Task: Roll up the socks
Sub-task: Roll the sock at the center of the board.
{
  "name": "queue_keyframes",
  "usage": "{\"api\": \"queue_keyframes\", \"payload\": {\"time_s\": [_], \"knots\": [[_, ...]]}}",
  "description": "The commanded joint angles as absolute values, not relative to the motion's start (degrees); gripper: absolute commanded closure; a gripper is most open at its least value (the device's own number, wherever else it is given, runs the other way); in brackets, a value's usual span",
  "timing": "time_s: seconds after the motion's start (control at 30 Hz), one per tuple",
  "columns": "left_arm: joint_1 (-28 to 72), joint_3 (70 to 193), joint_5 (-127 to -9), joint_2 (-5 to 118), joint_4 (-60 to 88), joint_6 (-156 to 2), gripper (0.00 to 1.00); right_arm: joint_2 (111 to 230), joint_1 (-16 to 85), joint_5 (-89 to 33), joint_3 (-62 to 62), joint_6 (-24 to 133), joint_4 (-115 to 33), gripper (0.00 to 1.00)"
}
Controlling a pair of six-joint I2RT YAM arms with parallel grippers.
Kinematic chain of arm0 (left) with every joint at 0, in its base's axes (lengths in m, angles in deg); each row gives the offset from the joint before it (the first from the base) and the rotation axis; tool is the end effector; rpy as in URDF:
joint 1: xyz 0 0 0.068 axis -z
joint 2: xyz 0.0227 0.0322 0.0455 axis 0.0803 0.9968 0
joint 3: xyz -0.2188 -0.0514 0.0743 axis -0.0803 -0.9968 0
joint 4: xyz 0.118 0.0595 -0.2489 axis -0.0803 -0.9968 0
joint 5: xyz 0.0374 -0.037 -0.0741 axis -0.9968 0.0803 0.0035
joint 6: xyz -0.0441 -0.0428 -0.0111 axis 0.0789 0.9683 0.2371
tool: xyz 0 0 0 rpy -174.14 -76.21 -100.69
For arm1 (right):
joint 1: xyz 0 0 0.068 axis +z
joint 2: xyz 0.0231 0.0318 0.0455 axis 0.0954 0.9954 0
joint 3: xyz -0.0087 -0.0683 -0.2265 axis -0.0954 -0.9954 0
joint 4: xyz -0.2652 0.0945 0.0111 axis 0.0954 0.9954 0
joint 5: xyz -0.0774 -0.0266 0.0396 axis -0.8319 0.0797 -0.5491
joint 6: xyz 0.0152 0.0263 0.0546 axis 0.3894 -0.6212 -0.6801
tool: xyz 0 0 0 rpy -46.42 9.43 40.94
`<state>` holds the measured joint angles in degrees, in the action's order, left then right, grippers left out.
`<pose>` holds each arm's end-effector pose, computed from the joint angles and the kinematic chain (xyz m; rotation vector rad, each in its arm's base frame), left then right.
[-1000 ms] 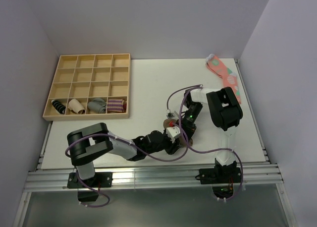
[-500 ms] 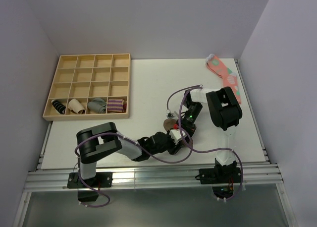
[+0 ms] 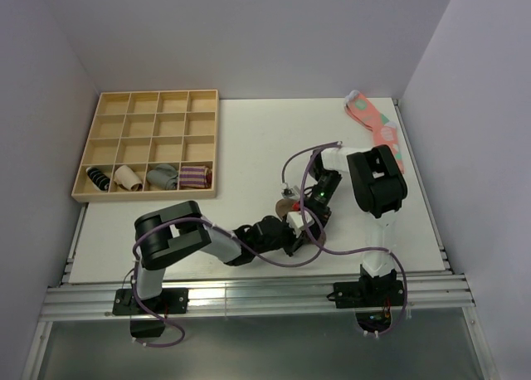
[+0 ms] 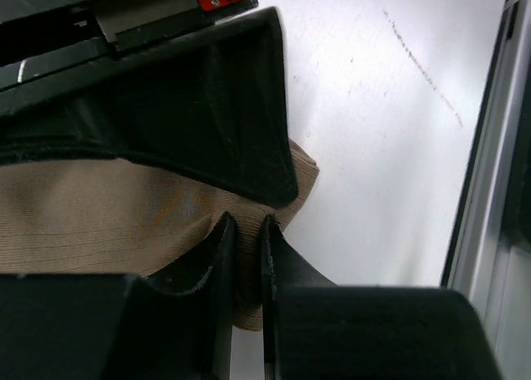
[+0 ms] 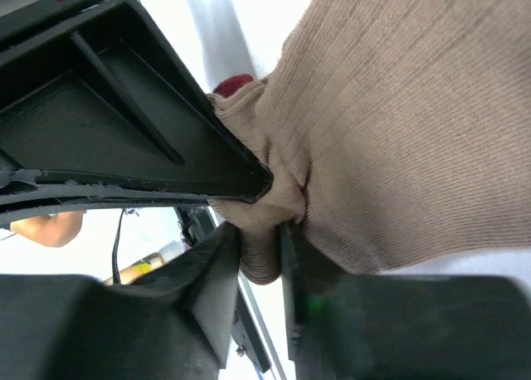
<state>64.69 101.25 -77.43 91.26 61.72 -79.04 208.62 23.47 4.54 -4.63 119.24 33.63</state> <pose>0.1312 -0.3444 0.0617 0.9872 1.7394 -0.8967 0.2678 0.1191 0.0603 1.3684 -2.2216 -1.1558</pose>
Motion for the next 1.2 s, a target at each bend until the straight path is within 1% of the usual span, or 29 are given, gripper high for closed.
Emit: {"api": "queue_keyframes", "payload": {"time_s": [0.0, 0.07, 0.17, 0.27, 0.53, 0.7, 0.9, 1.0, 1.17], "knots": [[62.37, 103.27, -72.86, 94.22, 57.87, -73.95, 0.98, 206.63, 23.93, 6.47, -4.86, 119.51, 31.09, 0.66], [60.96, 103.36, -70.42, 94.84, 57.16, -71.23, 1.0, 204.62, 23.84, 7.0, -5.47, 118.46, 29.52, 0.58], [59.56, 103.09, -68.91, 95.37, 55.67, -67.8, 1.0, 201.11, 23.67, 7.7, -6.35, 116.35, 26.53, 0.5], [58.76, 102.92, -66.54, 95.54, 53.66, -65.16, 1.0, 198.46, 22.97, 9.28, -6.97, 113.54, 23.28, 0.47], [57.44, 102.48, -63.02, 94.84, 48.55, -60.24, 1.0, 187.13, 19.72, 9.9, -11.18, 99.23, 7.91, 0.45], [55.78, 102.39, -58.19, 95.8, 47.32, -56.38, 1.0, 182.81, 17.7, 7.79, -12.67, 95.26, 3.24, 0.43], [53.5, 103.18, -50.29, 97.91, 46.7, -51.98, 1.0, 181.14, 14.8, 8.93, -14.34, 96.39, 2.8, 0.45], [52.0, 102.74, -46.77, 98.44, 47.4, -49.26, 1.0, 180.17, 12.51, 9.72, -15.14, 99.72, 4.28, 0.45], [49.8, 101.77, -42.28, 98.71, 47.41, -45.82, 1.0, 174.65, 11.01, 7.79, -19.35, 104.82, 4.02, 0.41]]}}
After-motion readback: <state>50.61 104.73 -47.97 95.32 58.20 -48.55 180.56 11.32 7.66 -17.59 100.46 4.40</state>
